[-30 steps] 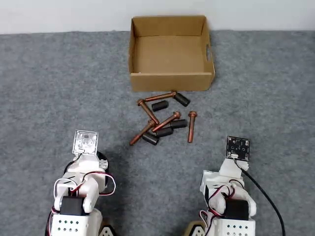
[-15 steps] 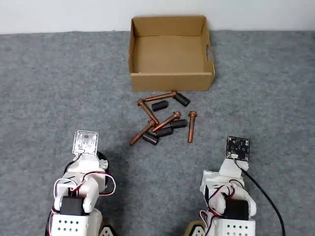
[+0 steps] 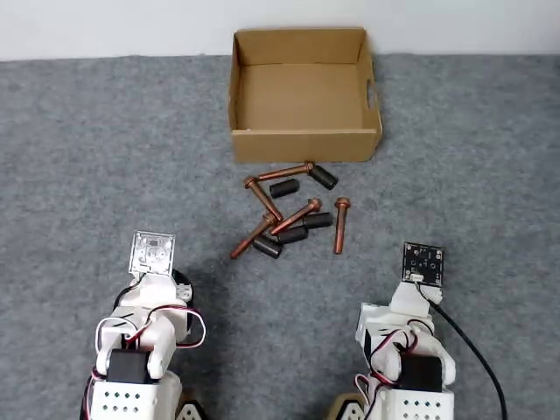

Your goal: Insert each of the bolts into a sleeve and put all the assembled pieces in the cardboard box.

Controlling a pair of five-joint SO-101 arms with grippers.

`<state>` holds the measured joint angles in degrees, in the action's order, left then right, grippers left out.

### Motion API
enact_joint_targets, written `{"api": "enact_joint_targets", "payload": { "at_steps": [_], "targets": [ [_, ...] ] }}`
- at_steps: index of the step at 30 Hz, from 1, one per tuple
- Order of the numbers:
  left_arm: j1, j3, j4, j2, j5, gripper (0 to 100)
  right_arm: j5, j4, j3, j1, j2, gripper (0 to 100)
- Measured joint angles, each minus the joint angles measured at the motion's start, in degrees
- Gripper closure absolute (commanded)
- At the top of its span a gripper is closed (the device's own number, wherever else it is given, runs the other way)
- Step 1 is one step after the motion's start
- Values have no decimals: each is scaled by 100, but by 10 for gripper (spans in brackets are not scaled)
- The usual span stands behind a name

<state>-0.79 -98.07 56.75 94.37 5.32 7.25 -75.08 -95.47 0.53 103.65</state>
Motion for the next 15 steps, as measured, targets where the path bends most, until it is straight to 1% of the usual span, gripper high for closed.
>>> {"api": "enact_joint_targets", "payload": {
  "at_steps": [4,10,12,15],
  "targets": [
    [0,0,0,0,0,993,0,387,273,53,18,991],
    [0,0,0,0,0,993,0,624,1371,-18,-18,991],
    [0,0,0,0,0,993,-62,598,1881,-229,-255,991],
    [0,0,0,0,0,993,-88,484,2699,-677,-1029,991]
  ]
}}
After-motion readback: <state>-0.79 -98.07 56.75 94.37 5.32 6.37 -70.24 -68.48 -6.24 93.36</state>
